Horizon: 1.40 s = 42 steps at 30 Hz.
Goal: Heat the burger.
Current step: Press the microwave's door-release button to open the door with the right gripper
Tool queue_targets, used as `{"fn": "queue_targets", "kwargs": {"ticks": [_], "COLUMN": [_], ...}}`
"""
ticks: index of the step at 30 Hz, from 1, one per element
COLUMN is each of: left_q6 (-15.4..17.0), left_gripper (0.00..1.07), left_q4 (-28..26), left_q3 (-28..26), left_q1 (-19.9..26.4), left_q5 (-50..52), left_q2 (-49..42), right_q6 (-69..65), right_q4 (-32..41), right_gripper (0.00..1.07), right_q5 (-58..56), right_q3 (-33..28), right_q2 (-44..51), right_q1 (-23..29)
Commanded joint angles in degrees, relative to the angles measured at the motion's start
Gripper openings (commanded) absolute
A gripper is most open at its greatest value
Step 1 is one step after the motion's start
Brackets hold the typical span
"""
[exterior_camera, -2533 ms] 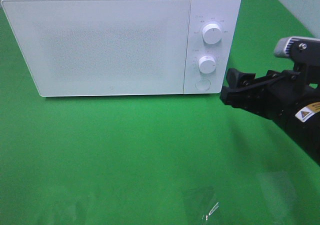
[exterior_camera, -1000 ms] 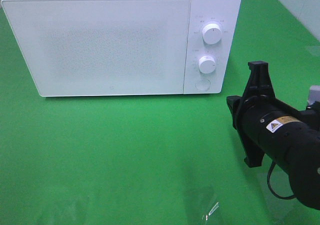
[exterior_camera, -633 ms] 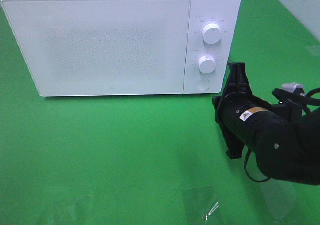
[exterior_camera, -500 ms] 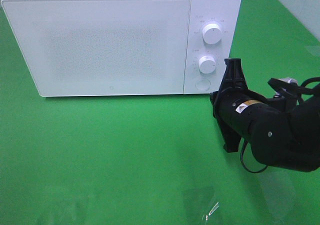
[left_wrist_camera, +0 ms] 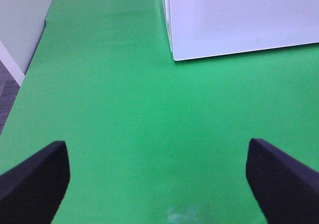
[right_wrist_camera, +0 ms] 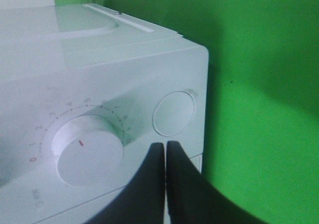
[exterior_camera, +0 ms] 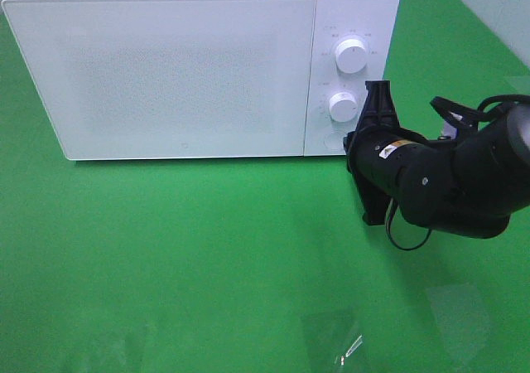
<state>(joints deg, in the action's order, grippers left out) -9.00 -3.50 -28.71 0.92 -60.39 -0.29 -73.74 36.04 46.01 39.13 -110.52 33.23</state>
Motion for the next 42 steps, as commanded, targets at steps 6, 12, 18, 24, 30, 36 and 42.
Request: {"fn": "queue_targets", "kwargs": {"ticks": [6, 12, 18, 24, 30, 36, 42], "left_q6": [0.34, 0.34, 0.34, 0.34, 0.34, 0.34, 0.34], "left_gripper": [0.88, 0.88, 0.88, 0.88, 0.88, 0.88, 0.88], "left_q4": [-0.11, -0.11, -0.11, -0.11, -0.11, -0.11, -0.11], "left_q3": [0.06, 0.06, 0.06, 0.06, 0.06, 0.06, 0.06], "left_q1": [0.23, 0.23, 0.23, 0.23, 0.23, 0.23, 0.23], "left_q5": [0.8, 0.8, 0.8, 0.8, 0.8, 0.8, 0.8], "left_q2": [-1.03, -1.03, -1.03, -1.03, -1.03, -1.03, -1.03], "right_q6": [-2.18, -2.46, -3.84, -3.78, -3.78, -4.01, -5.5], "right_q4": [-4.01, -4.53, -3.67, -3.55, -3.72, -3.44, -3.95], "right_gripper": [0.0, 0.0, 0.0, 0.0, 0.0, 0.0, 0.0], "right_q5": [-1.26, -1.38, -1.2, -0.63, 1.55, 4.7, 9.85], "right_q3": [4.58, 6.65, 8.82, 10.08, 10.37, 10.37, 10.71], "right_q2": [-3.5, -5.84, -8.77, -9.17, -9.17, -9.17, -9.17], "right_q1": [-1.66, -2.46, -2.64, -4.53, -4.58, -4.58, -4.58]}}
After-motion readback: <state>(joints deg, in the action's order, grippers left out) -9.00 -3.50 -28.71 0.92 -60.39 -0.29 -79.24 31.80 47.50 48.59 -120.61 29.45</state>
